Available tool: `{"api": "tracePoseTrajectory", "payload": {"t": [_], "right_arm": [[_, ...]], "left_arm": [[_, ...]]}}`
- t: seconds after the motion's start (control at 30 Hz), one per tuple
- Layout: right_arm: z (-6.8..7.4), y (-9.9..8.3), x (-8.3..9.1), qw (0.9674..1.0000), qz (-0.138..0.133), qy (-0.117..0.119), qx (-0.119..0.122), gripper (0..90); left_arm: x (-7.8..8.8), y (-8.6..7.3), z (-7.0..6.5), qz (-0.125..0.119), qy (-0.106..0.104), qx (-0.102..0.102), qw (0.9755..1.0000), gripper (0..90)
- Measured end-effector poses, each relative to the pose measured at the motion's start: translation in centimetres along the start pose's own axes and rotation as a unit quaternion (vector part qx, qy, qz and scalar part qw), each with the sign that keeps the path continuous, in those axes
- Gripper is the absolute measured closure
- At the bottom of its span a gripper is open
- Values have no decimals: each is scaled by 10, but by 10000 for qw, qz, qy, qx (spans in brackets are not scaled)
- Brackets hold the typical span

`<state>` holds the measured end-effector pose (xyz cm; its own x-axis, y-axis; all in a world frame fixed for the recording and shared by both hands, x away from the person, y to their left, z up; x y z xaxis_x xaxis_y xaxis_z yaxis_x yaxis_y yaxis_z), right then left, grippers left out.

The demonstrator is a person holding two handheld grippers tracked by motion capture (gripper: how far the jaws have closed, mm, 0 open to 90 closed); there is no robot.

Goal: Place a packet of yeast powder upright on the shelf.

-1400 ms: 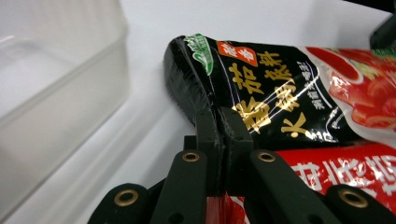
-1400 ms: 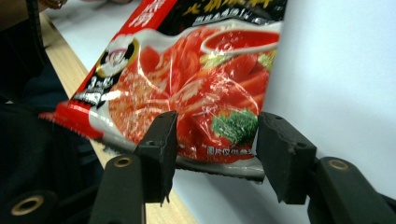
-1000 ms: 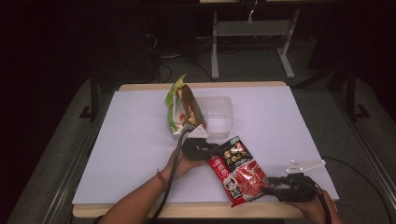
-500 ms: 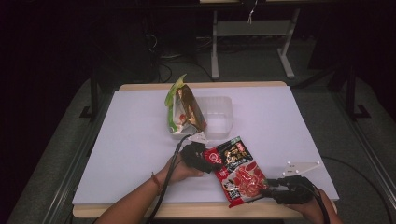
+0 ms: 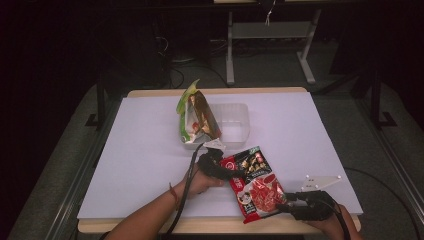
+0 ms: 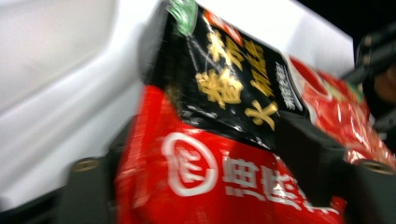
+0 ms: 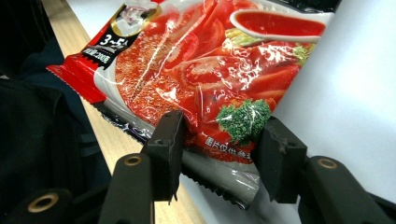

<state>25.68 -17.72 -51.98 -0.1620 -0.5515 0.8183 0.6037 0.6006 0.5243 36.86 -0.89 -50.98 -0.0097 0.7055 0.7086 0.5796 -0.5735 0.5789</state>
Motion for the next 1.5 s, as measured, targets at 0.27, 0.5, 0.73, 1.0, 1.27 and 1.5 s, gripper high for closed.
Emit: {"api": "tracePoseTrajectory", "payload": {"t": [0.27,0.5,0.73,1.0,1.27,1.5], "right_arm": [[1,0,-1,9997,1,-144,205,532],[6,3,-6,9975,80,-452,544,533],[7,7,-9,9954,116,-663,686,553],[5,10,-9,9959,10,-636,640,550],[1,13,-5,9964,-134,-559,619,489],[-12,15,10,9960,-346,-720,401,469]], "left_arm": [[13,9,-1,-651,-311,-32,9974,576],[24,24,-16,-1211,-759,-248,9894,630],[21,25,-31,-1045,-859,-473,9897,597],[25,24,-27,-1109,-788,-279,9903,702],[59,32,-45,-1525,-670,-551,9845,804],[78,31,-47,-1787,-323,-663,9811,818]]}}
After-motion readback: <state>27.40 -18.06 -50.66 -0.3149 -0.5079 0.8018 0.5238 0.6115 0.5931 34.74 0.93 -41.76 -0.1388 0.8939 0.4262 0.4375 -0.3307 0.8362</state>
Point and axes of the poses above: each handheld gripper's, and its own axes: x roughly backward along the jaws, y roughly out of its top, z roughly to its left, the point moved 10 cm from there along -x, roughly forward along the jaws, and after that the axes turned 15 degrees about z, right-handed, at the moved point
